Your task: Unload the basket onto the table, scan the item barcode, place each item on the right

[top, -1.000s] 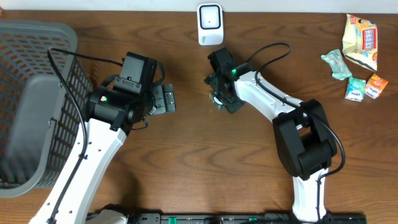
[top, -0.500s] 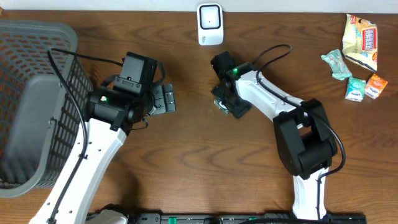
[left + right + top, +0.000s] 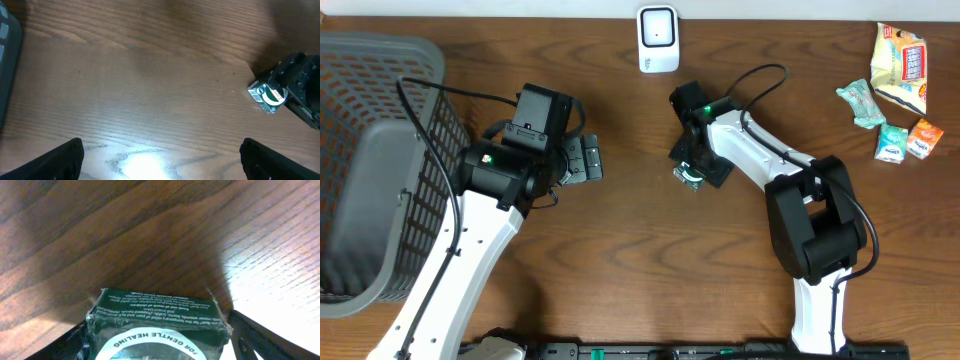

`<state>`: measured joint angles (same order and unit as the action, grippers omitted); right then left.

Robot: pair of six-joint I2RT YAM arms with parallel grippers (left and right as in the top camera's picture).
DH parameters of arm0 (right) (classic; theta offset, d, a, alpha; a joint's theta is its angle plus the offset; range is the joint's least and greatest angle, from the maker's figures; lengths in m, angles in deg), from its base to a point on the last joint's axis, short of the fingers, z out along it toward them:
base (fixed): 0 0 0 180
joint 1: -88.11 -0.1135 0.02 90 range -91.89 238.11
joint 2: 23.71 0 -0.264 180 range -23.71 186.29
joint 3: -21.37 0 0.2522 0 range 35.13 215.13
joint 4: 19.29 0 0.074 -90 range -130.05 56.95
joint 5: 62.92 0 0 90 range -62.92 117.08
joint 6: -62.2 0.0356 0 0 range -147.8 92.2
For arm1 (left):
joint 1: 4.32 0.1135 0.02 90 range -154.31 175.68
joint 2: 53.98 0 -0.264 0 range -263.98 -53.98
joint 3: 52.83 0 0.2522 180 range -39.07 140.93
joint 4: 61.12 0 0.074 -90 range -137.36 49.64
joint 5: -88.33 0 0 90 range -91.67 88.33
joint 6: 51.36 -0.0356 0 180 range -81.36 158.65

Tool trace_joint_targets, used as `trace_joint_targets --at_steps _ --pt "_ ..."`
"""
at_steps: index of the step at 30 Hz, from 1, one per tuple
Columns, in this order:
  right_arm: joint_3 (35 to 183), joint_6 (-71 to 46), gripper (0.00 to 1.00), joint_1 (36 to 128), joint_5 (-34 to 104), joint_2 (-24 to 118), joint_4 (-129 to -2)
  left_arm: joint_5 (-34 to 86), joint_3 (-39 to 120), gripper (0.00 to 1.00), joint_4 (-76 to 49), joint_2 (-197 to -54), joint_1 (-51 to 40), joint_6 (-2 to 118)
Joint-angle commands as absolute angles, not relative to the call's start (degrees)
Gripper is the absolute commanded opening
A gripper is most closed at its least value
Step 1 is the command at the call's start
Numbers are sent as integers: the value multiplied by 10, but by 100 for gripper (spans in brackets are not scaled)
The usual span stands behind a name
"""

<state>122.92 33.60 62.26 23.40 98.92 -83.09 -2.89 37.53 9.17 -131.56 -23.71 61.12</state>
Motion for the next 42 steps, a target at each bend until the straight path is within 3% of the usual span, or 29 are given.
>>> trace_joint_targets --at_steps 1,8,18,28,33,42 --pt "1224 317 77 614 245 1007 -828 -26 384 98 92 -1315 -240 608" --pt "1222 340 63 596 240 1011 -828 -26 384 98 92 -1315 -239 608" --pt "1222 356 69 591 260 1011 -826 -26 384 98 92 -1315 -239 608" --pt "1222 344 66 591 250 1011 -828 -26 384 98 92 -1315 -240 608" --pt "1223 303 59 592 246 1007 -828 -26 384 98 92 -1315 -240 608" --pt "1227 236 59 586 243 992 -797 -26 384 98 92 -1315 -239 608"
